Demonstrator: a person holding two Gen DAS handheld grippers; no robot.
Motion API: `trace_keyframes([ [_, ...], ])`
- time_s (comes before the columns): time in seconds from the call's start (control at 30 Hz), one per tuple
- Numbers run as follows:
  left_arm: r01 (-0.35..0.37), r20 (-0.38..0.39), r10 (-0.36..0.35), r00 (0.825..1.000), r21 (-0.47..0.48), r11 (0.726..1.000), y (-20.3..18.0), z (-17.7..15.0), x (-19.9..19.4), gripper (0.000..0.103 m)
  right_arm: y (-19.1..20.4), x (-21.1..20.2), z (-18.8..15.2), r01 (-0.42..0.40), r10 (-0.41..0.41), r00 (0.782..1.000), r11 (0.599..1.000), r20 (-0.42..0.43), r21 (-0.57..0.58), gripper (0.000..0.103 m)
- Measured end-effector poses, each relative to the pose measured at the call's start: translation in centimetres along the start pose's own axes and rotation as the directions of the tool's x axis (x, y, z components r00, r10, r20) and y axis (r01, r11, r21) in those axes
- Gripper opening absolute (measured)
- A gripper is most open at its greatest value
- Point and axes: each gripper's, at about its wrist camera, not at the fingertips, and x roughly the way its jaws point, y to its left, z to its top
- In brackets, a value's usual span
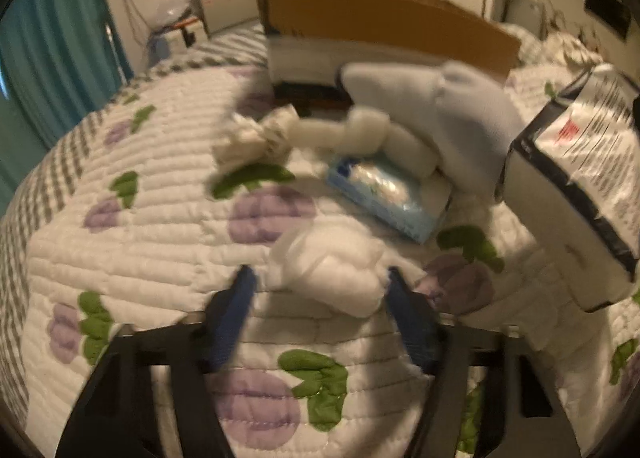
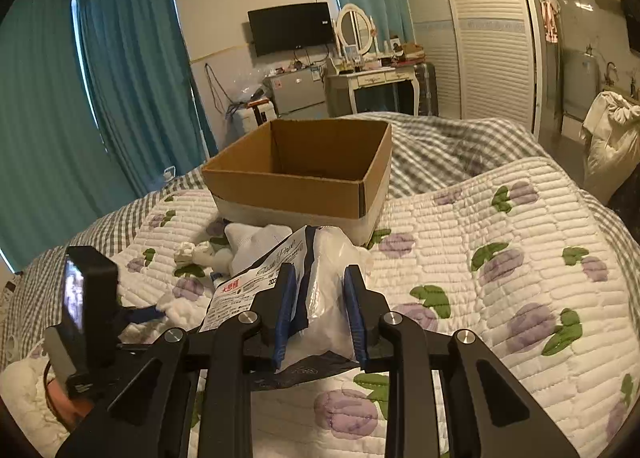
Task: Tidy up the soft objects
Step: 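Grasp the white cotton pad with the left tool while the right tool carries the tissue pack to the box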
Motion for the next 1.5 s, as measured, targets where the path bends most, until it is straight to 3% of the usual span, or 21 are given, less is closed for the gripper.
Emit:
trace_keyframes([
  [0.03,-0.004,-0.001,0.004,1.000,0.006,1.000,-0.1,0.0,0.1,0.056,0.0,0.1,-0.1,0.001,-0.001,1.000,1.000,-0.003,-0.003,0.025],
  [0.1,0.010,0.013,-0.010,1.000,0.016,1.000,-0.2,0.0,-0.3,0.044,0.0,0.2,-0.2,0.002,-0.002,1.000,1.000,-0.007,-0.004,0.025],
  [0.27,0.017,0.034,-0.016,0.999,-0.005,1.000,-0.2,-0.2,-1.7,0.043,0.3,-0.5,-0.2,0.015,-0.015,1.000,1.000,0.002,-0.022,0.025],
  [0.43,0.015,0.130,-0.016,0.991,0.013,1.000,-1.1,0.5,-6.3,0.043,1.0,-3.1,0.7,0.013,-0.011,0.998,0.999,0.057,-0.046,0.025],
  [0.67,0.024,0.275,-0.028,0.961,0.019,1.000,-2.5,3.3,-13.3,0.043,1.1,-7.3,4.6,0.035,-0.019,0.982,0.996,0.186,-0.084,0.025],
  [0.9,-0.002,0.373,-0.020,0.928,0.059,0.998,-2.9,9.2,-15.5,0.043,-0.1,-7.6,10.7,0.047,-0.014,0.960,0.993,0.281,-0.110,0.025],
  [1.07,0.016,0.392,-0.039,0.919,0.061,0.998,-2.5,14.5,-13.8,0.043,-0.4,-4.3,15.3,0.027,0.011,0.952,0.992,0.305,-0.119,0.025],
  [1.2,0.006,0.377,-0.030,0.926,0.066,0.998,-2.3,18.8,-10.3,0.043,-0.8,1.0,17.5,-0.013,0.044,0.959,0.994,0.279,-0.111,0.025],
  [1.4,-0.030,0.345,-0.006,0.939,0.101,0.994,-2.3,21.5,-4.6,0.044,-2.3,10.2,17.7,-0.049,0.063,0.982,0.995,0.176,-0.083,0.025],
  [1.5,0.010,0.317,-0.039,0.947,0.091,0.996,-1.9,21.9,-2.5,0.046,-3.3,13.6,17.0,-0.063,0.073,0.990,0.995,0.125,-0.079,0.027],
])
